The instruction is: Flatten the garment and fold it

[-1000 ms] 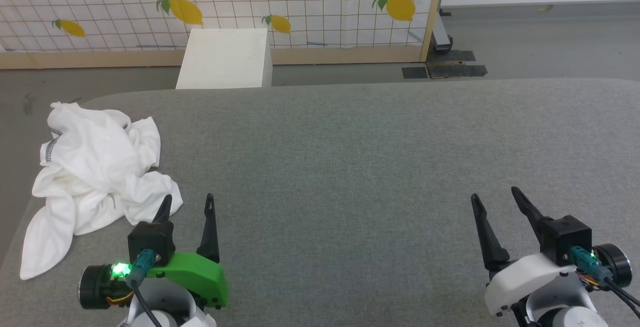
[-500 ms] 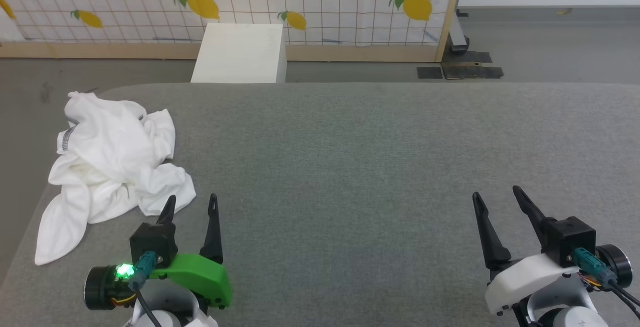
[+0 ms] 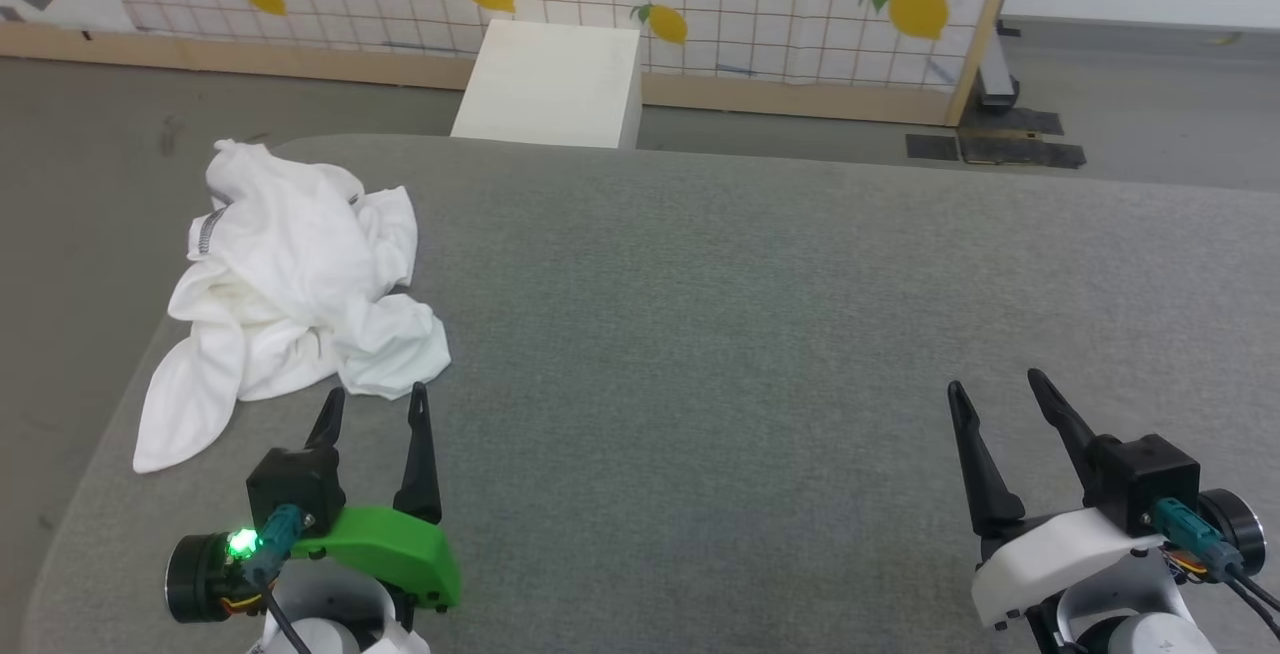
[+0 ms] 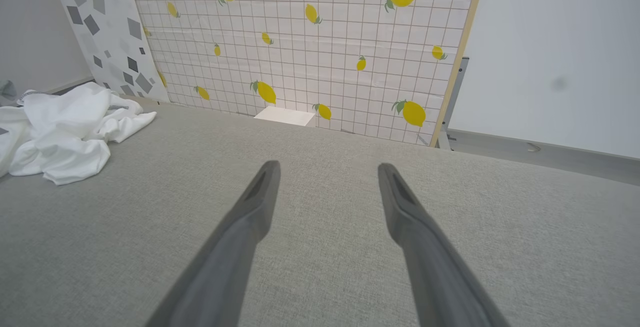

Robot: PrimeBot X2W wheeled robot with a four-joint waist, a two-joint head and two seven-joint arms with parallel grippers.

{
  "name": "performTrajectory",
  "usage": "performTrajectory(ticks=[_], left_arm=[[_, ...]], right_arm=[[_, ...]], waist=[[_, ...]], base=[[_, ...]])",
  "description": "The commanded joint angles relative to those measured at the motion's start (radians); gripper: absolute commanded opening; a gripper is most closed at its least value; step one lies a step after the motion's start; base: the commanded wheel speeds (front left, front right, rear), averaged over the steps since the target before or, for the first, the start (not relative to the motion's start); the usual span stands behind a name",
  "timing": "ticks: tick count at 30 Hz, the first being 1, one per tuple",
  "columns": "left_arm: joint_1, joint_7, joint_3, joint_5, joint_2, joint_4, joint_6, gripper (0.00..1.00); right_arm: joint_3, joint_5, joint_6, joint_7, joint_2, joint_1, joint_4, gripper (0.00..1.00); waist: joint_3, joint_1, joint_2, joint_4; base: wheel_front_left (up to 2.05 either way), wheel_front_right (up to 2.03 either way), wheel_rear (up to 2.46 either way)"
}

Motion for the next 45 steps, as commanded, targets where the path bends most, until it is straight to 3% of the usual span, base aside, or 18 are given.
performTrajectory(ticks=[1, 45], left_arm=[[-0.015, -0.012, 0.0, -0.012, 0.003, 0.003, 0.006, 1.0], [-0.018, -0.102, 0.017, -0.1, -0.001, 0.05, 0.031, 1.0]], right_arm=[[-0.002, 0.008, 0.0, -0.009, 0.001, -0.022, 0.002, 1.0], [0.001, 0.063, -0.001, -0.068, 0.002, -0.047, 0.022, 1.0]], waist=[[0.005, 0.0, -0.0001, 0.022], [0.032, 0.0, -0.0001, 0.261]], base=[[0.0, 0.0, 0.0], [0.0, 0.0, 0.0]])
